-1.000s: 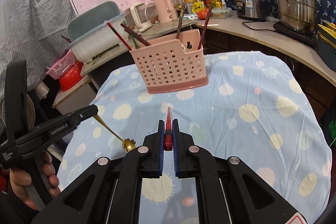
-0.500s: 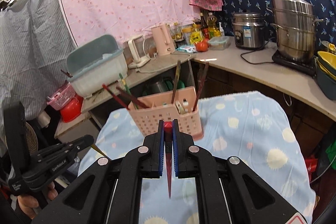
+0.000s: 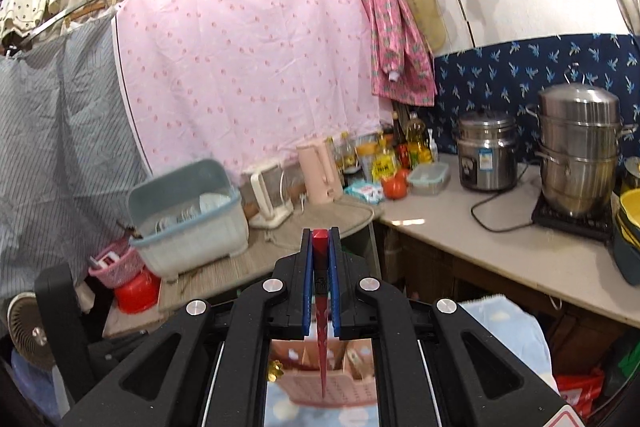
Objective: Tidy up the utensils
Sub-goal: 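Lift the red chopstick and gold spoon and carry them over the holder, then open both tools to drop the chopstick and spoon into the holder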
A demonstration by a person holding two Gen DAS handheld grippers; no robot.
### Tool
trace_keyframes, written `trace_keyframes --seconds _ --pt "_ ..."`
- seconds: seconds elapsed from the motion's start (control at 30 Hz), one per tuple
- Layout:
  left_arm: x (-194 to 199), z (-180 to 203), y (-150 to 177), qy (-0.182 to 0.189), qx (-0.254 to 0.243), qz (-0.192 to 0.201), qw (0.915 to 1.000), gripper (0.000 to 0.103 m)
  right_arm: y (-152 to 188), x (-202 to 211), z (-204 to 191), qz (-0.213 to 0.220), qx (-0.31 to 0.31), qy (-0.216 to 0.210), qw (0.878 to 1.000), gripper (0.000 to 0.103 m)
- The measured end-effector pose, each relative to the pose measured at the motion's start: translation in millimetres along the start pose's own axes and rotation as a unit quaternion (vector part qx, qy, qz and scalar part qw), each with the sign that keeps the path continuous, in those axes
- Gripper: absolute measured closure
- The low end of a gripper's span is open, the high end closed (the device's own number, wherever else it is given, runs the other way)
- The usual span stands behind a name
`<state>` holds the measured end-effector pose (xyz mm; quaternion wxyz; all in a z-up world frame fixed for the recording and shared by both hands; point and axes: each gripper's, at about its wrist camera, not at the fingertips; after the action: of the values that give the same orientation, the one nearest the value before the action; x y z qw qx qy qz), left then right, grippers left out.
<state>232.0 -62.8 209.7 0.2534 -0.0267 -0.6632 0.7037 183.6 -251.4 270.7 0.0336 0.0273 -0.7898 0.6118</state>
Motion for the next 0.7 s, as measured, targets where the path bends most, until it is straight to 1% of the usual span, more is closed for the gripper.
trace_keyframes --seconds 0.1,0.2,0.27,0.33,0.47,0.53,0.57,0.6,0.63,0.67,0.7 --pt "-17 -1 -7 0.001 -0.001 0.001 1.0 0.102 -6 -25 -3 0.01 -0.005 -0.002 1.0 0.096" --pt "-36 -1 -4 -0.001 -0.004 -0.008 1.0 0.102 1 -46 -4 0.007 -0.005 0.0 1.0 0.096" --pt "-47 -3 4 -0.003 -0.003 -0.018 0.9998 0.102 17 -61 -4 -0.005 -0.004 0.002 1.0 0.096" --pt "-59 -6 16 -0.006 0.001 -0.031 0.9995 0.102 40 -74 -1 -0.028 -0.005 0.006 1.0 0.096" --pt "-75 -13 38 -0.009 0.004 -0.054 0.9985 0.102 83 -91 8 -0.071 -0.005 0.015 0.997 0.096" --pt "-79 -15 47 -0.013 0.005 -0.056 0.9983 0.1 97 -95 13 -0.086 -0.006 0.019 0.996 0.096" --pt "-79 -16 49 -0.019 0.004 -0.054 0.9984 0.1 102 -96 14 -0.092 -0.007 0.021 0.996 0.094" --pt "-79 -17 51 -0.026 0.004 -0.052 0.9983 0.091 106 -96 16 -0.094 -0.009 0.023 0.995 0.086" --pt "-79 -17 52 -0.028 0.005 -0.051 0.9983 0.078 108 -94 18 -0.096 -0.01 0.026 0.995 0.083" --pt "-77 -18 53 -0.032 0.008 -0.046 0.9984 0.074 110 -92 19 -0.097 -0.012 0.026 0.995 0.074" --pt "-75 -18 54 -0.03 0.009 -0.043 0.9986 0.073 111 -89 20 -0.095 -0.013 0.027 0.995 0.066"
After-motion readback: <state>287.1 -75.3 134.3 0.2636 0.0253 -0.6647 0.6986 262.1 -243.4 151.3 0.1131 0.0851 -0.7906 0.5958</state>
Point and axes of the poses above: each gripper's, at about its wrist camera, not at the fingertips, and x roughly against the way its jaws point, z to its right, y to its underside, and after that the axes turned 12 degrees about z, right-handed
